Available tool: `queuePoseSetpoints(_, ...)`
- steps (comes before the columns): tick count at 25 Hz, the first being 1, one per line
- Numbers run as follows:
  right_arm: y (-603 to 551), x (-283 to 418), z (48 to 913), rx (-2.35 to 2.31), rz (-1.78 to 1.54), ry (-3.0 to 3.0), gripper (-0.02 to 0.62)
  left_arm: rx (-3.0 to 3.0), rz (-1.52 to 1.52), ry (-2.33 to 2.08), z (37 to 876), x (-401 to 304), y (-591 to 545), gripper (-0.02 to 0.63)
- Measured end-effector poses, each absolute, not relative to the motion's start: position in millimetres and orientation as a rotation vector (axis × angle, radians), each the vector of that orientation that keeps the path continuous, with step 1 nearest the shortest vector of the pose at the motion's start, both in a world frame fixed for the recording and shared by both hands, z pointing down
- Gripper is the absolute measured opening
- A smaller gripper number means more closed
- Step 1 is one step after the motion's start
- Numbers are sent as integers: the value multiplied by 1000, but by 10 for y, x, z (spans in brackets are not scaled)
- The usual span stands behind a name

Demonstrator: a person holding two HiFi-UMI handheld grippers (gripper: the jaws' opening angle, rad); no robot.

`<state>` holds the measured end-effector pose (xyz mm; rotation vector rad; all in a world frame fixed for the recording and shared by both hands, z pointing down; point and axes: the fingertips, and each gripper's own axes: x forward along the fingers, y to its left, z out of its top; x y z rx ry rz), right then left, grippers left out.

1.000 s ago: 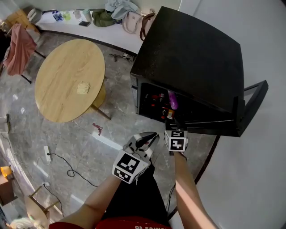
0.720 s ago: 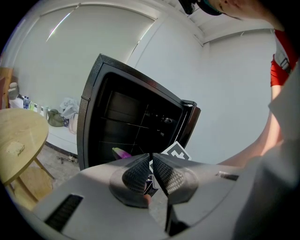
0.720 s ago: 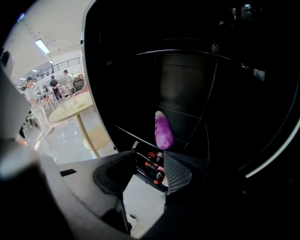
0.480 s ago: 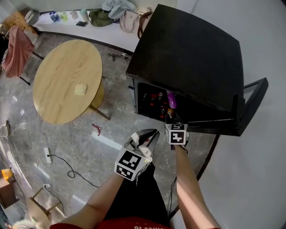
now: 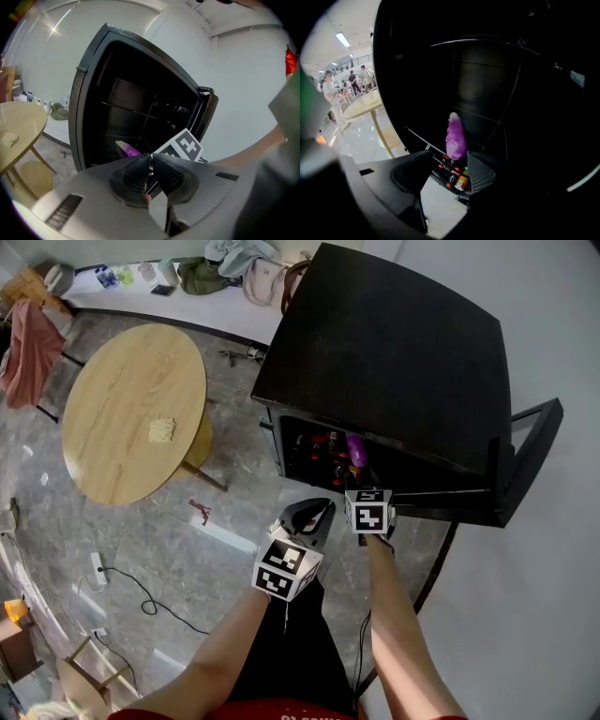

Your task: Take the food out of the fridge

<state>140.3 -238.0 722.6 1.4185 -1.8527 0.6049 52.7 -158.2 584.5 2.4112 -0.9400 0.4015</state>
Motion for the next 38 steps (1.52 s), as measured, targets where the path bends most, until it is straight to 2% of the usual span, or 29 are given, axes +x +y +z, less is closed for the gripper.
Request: queuePoseSetpoints(38,-2681,1554,7500,1439,752,-1797,213,2367,439,-927,6047,575,-1742,9)
